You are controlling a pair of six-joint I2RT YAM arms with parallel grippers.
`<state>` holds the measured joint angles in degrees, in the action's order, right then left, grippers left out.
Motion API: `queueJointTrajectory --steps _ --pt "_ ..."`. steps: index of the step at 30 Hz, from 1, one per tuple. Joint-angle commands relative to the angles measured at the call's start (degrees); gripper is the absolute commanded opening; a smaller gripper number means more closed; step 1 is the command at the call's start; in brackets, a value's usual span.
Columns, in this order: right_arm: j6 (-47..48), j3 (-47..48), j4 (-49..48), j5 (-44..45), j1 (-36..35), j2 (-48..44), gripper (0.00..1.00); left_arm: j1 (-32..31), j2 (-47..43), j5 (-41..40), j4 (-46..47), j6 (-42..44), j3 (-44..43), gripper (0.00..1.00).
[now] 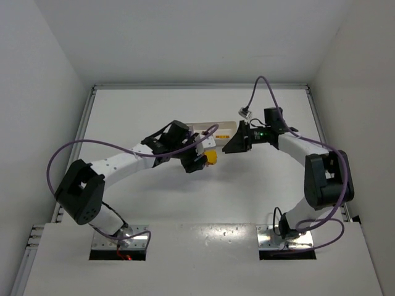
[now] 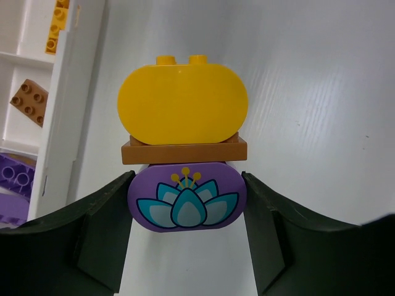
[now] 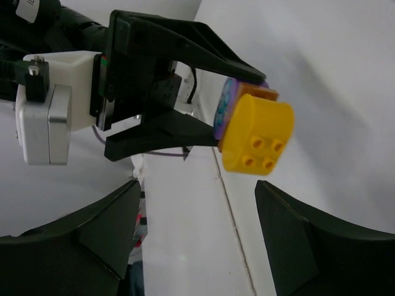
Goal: Sort the legos into containers by color
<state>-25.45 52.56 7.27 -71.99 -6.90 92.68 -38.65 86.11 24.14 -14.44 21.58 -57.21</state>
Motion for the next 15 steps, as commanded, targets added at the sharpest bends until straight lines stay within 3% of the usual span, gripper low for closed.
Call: queueJointTrajectory --steps 1,15 --pt "-0.6 1.8 -3.6 -3.6 -2.1 -0.8 0.75 -2.1 -1.9 -0.9 1.4 -1.8 -1.8 0.07" --pt "5.9 5.7 3.5 -0.7 -5.1 4.7 0.74 -3.7 -2.4 -1.5 -0.8 -3.4 -6.5 0.07"
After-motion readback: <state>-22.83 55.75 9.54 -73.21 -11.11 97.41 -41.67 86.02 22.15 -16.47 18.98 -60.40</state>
